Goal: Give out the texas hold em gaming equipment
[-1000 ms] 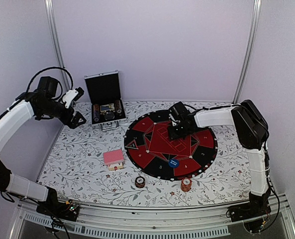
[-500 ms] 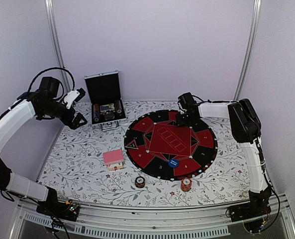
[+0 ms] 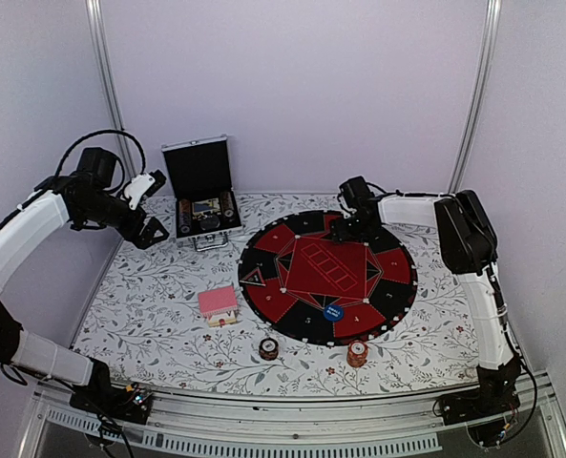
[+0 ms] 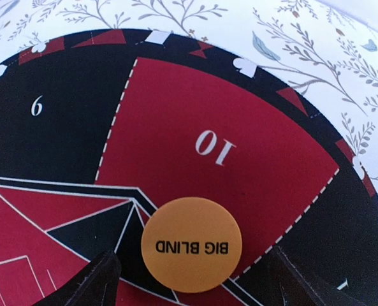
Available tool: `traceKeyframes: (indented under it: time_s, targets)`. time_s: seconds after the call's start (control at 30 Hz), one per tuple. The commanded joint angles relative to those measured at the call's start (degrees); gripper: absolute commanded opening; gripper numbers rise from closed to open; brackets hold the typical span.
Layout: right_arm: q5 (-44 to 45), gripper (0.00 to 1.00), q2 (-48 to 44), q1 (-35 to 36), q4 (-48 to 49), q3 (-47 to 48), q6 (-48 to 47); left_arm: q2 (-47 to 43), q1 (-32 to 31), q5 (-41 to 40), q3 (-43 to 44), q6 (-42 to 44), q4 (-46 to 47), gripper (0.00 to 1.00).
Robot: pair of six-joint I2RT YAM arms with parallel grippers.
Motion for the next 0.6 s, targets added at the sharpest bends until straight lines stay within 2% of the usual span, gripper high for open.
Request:
traceKeyframes:
  time_s: [0.0, 0.17, 0.3, 0.4, 0.57]
  targets:
    - [-0.56, 0.84, -8.03, 0.37, -2.22, -3.95, 0.91, -0.01, -0.73, -0.14, 1.26, 0.44, -1.60, 1.00]
    - [-3.84, 0.90, -21.53, 3.92, 0.61, -17.52, 2.15, -0.44, -0.73, 0.02, 1.01, 0.34, -1.86, 1.00]
    - [-8.60, 0.92, -29.12, 10.19, -0.06, -26.98, 3.18, -0.82, -0.71, -0.10, 0.83, 0.34, -1.89, 1.00]
    - [-12.61, 0.90, -31.71, 14.36, -1.61, -31.79, 4.26, -0.93, -0.73, -0.30, 0.69, 0.34, -1.91, 1.00]
    - [-13.50, 0.84, -32.90, 18.49, -4.28, -36.09, 5.11, -1.31, -0.79, -0.20, 0.64, 0.08, -2.12, 1.00]
